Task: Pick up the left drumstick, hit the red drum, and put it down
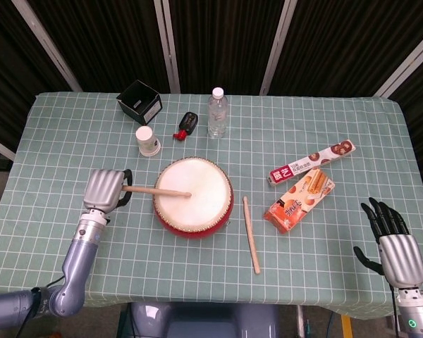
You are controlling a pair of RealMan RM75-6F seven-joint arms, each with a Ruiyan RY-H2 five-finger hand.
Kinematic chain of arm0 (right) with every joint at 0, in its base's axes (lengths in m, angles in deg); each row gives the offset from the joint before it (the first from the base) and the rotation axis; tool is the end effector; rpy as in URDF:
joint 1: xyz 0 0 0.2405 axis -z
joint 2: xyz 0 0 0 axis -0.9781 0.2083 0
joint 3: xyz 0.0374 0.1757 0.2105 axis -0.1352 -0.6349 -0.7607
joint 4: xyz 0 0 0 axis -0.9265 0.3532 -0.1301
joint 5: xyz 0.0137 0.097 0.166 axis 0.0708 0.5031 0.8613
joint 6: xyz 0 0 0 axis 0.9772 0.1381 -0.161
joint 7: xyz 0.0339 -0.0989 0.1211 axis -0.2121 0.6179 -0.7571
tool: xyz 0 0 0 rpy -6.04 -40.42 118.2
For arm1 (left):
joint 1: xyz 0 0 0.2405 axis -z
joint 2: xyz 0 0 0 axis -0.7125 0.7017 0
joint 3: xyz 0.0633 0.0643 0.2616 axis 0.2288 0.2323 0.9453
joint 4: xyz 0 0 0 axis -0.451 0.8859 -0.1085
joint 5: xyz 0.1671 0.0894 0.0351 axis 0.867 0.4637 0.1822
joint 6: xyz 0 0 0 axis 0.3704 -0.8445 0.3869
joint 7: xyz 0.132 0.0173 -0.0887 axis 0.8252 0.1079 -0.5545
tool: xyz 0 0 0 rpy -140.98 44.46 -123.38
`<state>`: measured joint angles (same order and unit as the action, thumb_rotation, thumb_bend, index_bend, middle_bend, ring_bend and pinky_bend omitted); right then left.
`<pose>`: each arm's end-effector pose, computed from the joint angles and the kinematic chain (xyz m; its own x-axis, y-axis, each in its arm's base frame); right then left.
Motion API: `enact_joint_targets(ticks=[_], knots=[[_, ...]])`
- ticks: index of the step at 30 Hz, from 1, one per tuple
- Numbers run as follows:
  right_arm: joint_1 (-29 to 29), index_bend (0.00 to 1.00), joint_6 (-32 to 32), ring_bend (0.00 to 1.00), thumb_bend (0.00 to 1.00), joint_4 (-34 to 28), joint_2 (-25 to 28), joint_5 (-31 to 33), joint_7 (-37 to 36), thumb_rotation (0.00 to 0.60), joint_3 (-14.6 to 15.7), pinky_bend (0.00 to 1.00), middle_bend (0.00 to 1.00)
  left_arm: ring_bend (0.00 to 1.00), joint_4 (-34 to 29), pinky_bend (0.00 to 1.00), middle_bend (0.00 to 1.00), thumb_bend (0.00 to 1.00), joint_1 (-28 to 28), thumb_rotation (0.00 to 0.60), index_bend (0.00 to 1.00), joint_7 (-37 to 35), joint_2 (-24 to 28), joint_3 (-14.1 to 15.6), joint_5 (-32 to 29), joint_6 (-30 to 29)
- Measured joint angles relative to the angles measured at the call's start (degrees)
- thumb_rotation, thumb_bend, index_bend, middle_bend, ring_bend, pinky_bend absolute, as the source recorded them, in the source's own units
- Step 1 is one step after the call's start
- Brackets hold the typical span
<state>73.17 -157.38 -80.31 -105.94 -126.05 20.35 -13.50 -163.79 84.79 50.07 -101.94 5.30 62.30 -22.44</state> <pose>-0.3079 -0.1928 0.1768 0.3916 0.0354 0.9195 -0.9111 -0.1247 0.3928 -0.1663 0.3544 0.0546 0.5240 0.1717 0.8342 0.8515 -0.1242 -0.5094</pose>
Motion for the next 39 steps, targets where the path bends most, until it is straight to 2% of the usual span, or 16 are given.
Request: enact_joint_targets(ticks=[4, 7, 9, 15, 17, 20, 25, 33, 39], knots=[[0.1, 0.0, -0.3, 0.0, 0.3, 0.0, 0.0, -0.1, 0.0, 0.6, 0.0, 0.11, 0.0, 1.0, -2.6, 1.0, 1.0, 0.76, 1.0, 0.6, 0.77, 5.1, 1.7, -0.1, -8.9, 0.5], [0.1, 0.0, -0.3, 0.0, 0.3, 0.1, -0.1, -0.2, 0.1, 0.6, 0.0, 0.11, 0.0, 1.0, -3.4, 1.0, 1.0, 0.76, 0.5, 0.6, 0.77, 2.6, 2.0, -0.6, -8.9, -0.6], [0.1, 0.0, -0.3, 0.0, 0.3, 0.1, -0.1, -0.2, 0.2, 0.6, 0.0, 0.11, 0.0, 1.0, -3.9, 1.0, 1.0, 0.76, 0.0, 0.6, 0.77, -0.3, 2.2, -0.7, -6.2, -1.5], [0.2, 0.0, -0.3, 0.0, 0.3, 0.1, 0.0, -0.1, 0.3, 0.6, 0.1, 0.11, 0.0, 1.0, -6.5, 1.0, 1.0, 0.75, -3.0, 0.6, 0.77, -11.7, 4.3, 0.1, 12.9, -5.1], [0.2, 0.0, -0.2, 0.0, 0.3, 0.0, 0.0, -0.1, 0.3, 0.6, 0.1, 0.11, 0.0, 1.0, -7.6, 1.0, 1.0, 0.74, -4.5, 0.6, 0.77, -15.3, 5.8, 1.3, 19.4, -6.3], [0.2, 0.0, -0.2, 0.0, 0.3, 0.0, 0.0, -0.1, 0.4, 0.6, 0.1, 0.11, 0.0, 1.0, -8.4, 1.0, 1.0, 0.72, -7.1, 0.6, 0.76, -19.2, 8.1, 4.3, 25.9, -7.4], [0.1, 0.0, -0.1, 0.0, 0.3, -0.1, 0.0, -0.2, 0.7, 0.6, 0.0, 0.11, 0.0, 1.0, -6.2, 0.99, 1.0, 0.68, -9.9, 0.6, 0.74, -22.4, 10.2, 9.7, 28.9, -6.5], [0.0, 0.0, -0.1, 0.0, 0.3, -0.1, -0.3, -0.3, 1.0, 0.6, 0.1, 0.11, 0.0, 1.0, 1.9, 0.99, 1.0, 0.66, -11.8, 0.6, 0.73, -23.9, 9.1, 13.4, 28.9, -1.6], [0.0, 0.0, 0.0, 0.0, 0.3, -0.2, -0.2, -0.1, 0.8, 0.6, 0.0, 0.11, 0.0, 1.0, 6.1, 0.97, 1.0, 0.61, -11.7, 0.6, 0.73, -23.4, 7.0, 14.6, 29.4, 1.3]])
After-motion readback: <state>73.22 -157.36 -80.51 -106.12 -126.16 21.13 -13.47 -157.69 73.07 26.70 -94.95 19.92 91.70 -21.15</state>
